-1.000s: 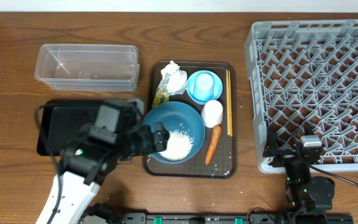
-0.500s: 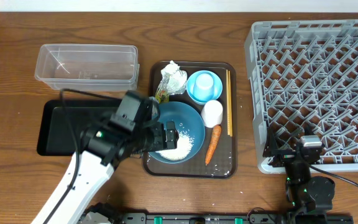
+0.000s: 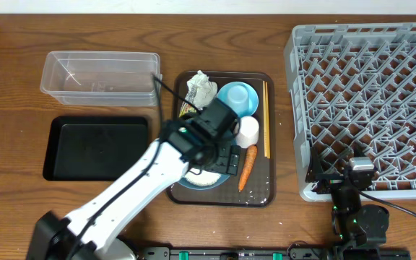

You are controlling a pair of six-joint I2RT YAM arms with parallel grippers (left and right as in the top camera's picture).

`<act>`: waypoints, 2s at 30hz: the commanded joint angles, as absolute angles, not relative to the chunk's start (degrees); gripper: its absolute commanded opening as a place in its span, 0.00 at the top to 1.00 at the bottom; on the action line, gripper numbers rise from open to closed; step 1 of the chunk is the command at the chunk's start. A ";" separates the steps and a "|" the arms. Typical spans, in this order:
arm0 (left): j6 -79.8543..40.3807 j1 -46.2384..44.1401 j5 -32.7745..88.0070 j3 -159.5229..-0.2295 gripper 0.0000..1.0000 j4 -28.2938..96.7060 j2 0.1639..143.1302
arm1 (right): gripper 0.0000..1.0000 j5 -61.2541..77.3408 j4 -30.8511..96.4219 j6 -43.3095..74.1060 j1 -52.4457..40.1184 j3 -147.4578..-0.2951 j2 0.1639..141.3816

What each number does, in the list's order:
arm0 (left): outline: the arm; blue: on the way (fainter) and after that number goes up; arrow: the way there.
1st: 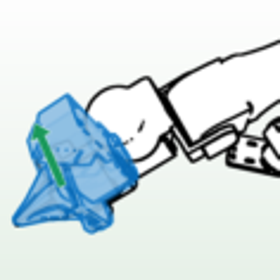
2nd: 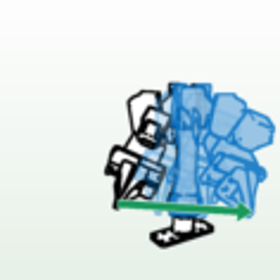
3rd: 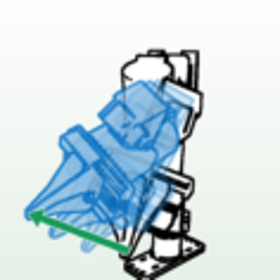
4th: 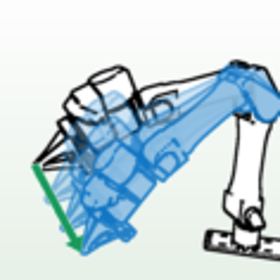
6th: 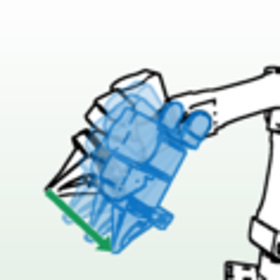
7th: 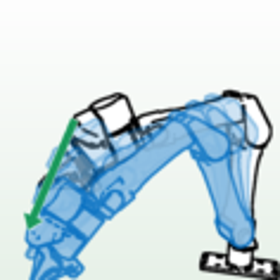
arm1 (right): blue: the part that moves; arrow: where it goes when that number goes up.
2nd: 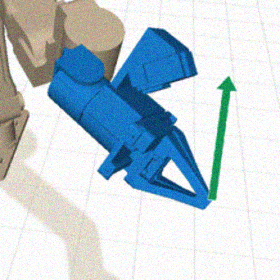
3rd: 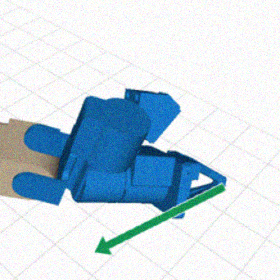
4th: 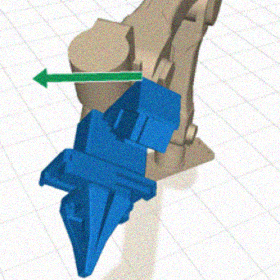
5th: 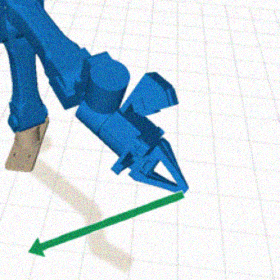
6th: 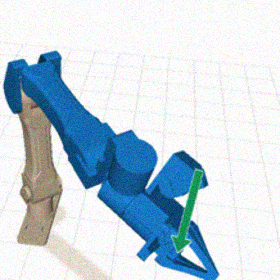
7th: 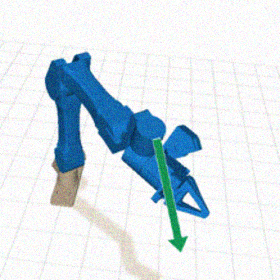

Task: Sort waste into correct bins and load items into the dishwasher rack
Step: 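Lower the left gripper and grasp the teal bowl's rim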

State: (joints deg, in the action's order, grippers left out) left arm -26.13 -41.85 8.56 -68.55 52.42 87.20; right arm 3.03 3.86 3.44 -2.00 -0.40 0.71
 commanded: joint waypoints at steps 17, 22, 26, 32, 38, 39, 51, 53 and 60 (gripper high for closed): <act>-27.70 -48.95 -5.19 -69.34 0.22 45.56 102.67 | 0.01 3.05 4.08 4.01 -2.15 -0.32 0.56; -27.70 -49.23 -5.17 -69.30 0.25 44.64 103.50 | 0.01 3.05 4.08 4.01 -2.15 -0.32 0.56; -27.73 -49.78 -5.19 -68.71 0.26 44.60 103.53 | 0.01 3.05 4.08 4.01 -2.15 -0.32 0.56; -28.40 -50.89 -5.17 -67.70 0.27 44.45 103.79 | 0.01 3.05 4.08 4.01 -2.15 -0.32 0.56; -29.23 -51.20 -5.19 -67.31 0.27 44.47 103.96 | 0.01 3.05 4.08 4.01 -2.15 -0.32 0.56; -29.23 -51.20 -5.19 -67.07 0.27 44.42 104.07 | 0.01 3.05 4.08 4.01 -2.15 -0.32 0.56; -31.59 -51.20 -5.19 -65.10 0.35 43.77 105.34 | 0.01 3.05 4.08 4.01 -2.15 -0.32 0.56; -31.59 -51.20 -5.19 -65.10 0.41 43.77 105.34 | 0.01 3.05 4.08 4.01 -2.15 -0.32 0.56; -31.27 -51.20 -5.19 -65.10 0.47 42.35 105.34 | 0.01 3.05 4.08 4.01 -2.15 -0.32 0.56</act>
